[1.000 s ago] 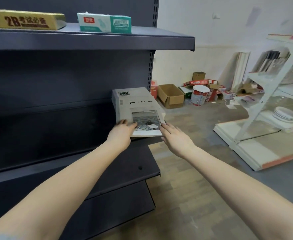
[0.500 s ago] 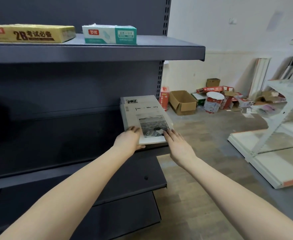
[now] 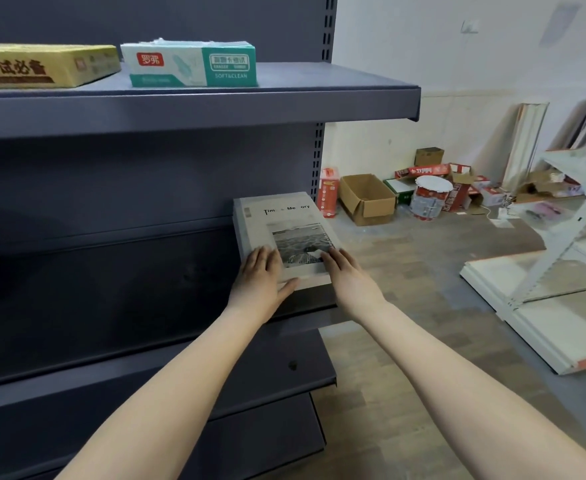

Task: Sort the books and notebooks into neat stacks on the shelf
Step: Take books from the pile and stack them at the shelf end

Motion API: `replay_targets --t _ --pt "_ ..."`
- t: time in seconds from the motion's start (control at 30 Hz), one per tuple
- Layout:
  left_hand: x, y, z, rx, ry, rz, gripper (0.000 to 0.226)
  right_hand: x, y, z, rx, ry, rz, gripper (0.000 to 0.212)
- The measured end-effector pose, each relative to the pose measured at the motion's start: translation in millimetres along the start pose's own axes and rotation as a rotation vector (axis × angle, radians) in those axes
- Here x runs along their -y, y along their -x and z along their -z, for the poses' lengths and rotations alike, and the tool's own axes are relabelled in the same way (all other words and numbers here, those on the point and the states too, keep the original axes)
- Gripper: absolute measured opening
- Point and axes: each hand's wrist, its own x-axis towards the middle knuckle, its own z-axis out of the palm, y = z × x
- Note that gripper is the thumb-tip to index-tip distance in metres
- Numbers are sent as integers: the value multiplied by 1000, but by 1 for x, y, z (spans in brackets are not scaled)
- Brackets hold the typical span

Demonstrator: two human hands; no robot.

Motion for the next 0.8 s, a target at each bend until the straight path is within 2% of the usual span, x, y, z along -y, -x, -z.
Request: replay_targets --t 0.5,0.8 --pt "4 -11 -14 -131 20 2 72 -2 -19 -35 -188 58 0 65" --pt "8 -23 -16 -112 81 52 70 -2 -29 -41 -238 71 0 68"
